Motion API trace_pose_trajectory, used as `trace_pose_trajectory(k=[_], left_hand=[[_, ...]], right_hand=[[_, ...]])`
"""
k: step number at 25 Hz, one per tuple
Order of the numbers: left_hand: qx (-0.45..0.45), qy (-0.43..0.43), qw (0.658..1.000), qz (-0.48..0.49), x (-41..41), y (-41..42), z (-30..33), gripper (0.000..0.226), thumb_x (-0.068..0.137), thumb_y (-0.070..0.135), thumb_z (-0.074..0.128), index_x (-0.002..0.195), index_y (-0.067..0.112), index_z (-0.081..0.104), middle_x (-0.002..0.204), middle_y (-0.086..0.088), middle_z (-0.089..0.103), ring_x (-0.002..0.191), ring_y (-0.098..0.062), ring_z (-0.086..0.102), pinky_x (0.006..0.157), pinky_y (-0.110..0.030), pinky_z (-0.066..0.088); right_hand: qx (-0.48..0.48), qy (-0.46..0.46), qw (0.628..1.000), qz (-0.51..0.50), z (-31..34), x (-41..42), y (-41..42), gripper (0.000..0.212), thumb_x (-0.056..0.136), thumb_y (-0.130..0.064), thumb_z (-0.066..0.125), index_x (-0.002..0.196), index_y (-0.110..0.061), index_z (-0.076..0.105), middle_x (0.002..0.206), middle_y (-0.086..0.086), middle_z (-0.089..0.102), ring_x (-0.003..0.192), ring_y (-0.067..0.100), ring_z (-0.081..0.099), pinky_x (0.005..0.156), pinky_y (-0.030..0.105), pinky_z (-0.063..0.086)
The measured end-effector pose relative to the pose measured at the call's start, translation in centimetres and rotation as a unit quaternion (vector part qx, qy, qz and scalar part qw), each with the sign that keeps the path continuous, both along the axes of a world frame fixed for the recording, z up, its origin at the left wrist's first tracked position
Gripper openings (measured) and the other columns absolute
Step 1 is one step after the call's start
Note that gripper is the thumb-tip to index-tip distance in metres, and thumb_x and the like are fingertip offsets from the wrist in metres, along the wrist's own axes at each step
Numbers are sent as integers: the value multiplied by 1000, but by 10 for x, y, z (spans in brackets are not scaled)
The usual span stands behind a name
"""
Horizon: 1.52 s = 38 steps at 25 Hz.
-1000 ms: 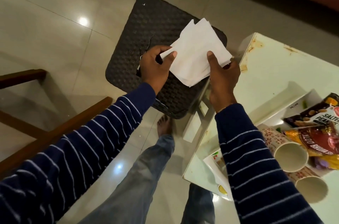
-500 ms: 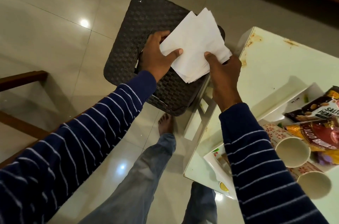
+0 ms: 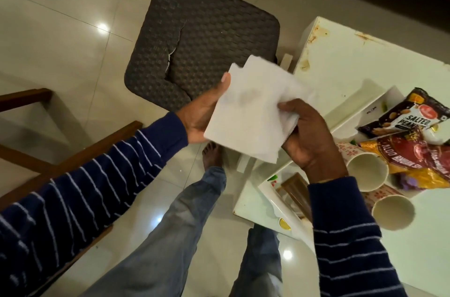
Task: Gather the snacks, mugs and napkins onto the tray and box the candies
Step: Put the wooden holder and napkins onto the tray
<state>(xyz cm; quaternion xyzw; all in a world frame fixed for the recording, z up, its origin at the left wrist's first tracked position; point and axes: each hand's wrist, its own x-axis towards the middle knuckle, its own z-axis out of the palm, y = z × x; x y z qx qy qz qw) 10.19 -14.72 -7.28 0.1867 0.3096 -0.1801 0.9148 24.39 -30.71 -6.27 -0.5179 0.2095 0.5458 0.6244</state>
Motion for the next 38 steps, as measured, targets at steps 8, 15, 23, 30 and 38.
trace_pose_trajectory(k=[8,15,23,30,38], left_hand=[[216,134,962,-103,-12,-97,10,26,99,10,57,120,26,60,126,-7,67,117,-27,63,98,-42,54],[228,202,949,-80,-10,-184,33,46,90,61,54,123,30,62,113,1,75,105,-19,72,94,-42,56],[223,178,954,-92,-18,-252,37,16,99,33,57,112,39,64,112,8,73,106,-17,70,93,-38,57],[234,178,947,-129,-16,-261,39,28,96,23,62,124,25,61,118,-2,71,113,-24,66,98,-42,54],[215,252,942,-45,-27,-281,36,67,81,46,65,140,19,51,136,-20,59,122,-41,60,101,-58,48]], right_hand=[[-162,-341,892,250,19,-38,-93,25,101,-13,48,116,-14,68,109,0,73,99,19,67,88,44,56],[-190,-550,749,317,51,-96,-178,37,98,-16,52,132,-11,63,146,9,53,138,23,44,115,48,37],[-294,-279,905,129,55,-92,-243,57,85,-38,73,135,-29,49,130,-11,61,114,14,63,97,36,53],[-301,-424,847,113,59,-88,-259,25,92,-18,71,92,-43,65,92,-24,70,88,10,71,83,32,59],[-226,-627,671,325,47,-140,-277,40,82,-26,69,121,-16,72,134,8,64,126,36,59,96,64,49]])
